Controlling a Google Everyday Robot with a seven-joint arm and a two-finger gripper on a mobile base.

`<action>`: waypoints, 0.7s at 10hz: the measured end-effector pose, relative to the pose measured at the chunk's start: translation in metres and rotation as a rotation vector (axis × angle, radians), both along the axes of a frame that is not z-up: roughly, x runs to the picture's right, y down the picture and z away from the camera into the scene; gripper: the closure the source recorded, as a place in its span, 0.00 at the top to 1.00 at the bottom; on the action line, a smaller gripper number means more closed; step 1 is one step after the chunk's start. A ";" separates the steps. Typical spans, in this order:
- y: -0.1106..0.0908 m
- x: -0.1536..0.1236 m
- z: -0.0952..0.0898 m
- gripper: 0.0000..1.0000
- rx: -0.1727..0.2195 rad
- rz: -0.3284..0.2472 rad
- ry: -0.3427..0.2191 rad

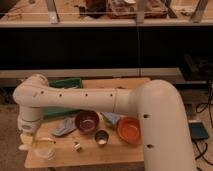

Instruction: Place banana in paper cup

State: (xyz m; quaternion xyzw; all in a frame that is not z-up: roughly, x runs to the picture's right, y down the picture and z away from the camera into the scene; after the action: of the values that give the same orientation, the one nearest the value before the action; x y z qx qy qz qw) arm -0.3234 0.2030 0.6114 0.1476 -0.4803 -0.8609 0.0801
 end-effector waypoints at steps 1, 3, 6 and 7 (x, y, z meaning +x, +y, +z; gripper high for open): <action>0.001 0.000 0.005 0.80 -0.003 0.000 -0.002; 0.006 -0.005 0.010 0.80 -0.005 -0.004 -0.016; 0.011 -0.006 0.020 0.80 0.000 -0.012 -0.023; 0.012 -0.007 0.020 0.80 0.004 -0.017 -0.026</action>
State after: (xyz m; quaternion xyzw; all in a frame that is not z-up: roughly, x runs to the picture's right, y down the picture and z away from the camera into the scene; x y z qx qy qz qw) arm -0.3304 0.2146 0.6314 0.1547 -0.4808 -0.8605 0.0665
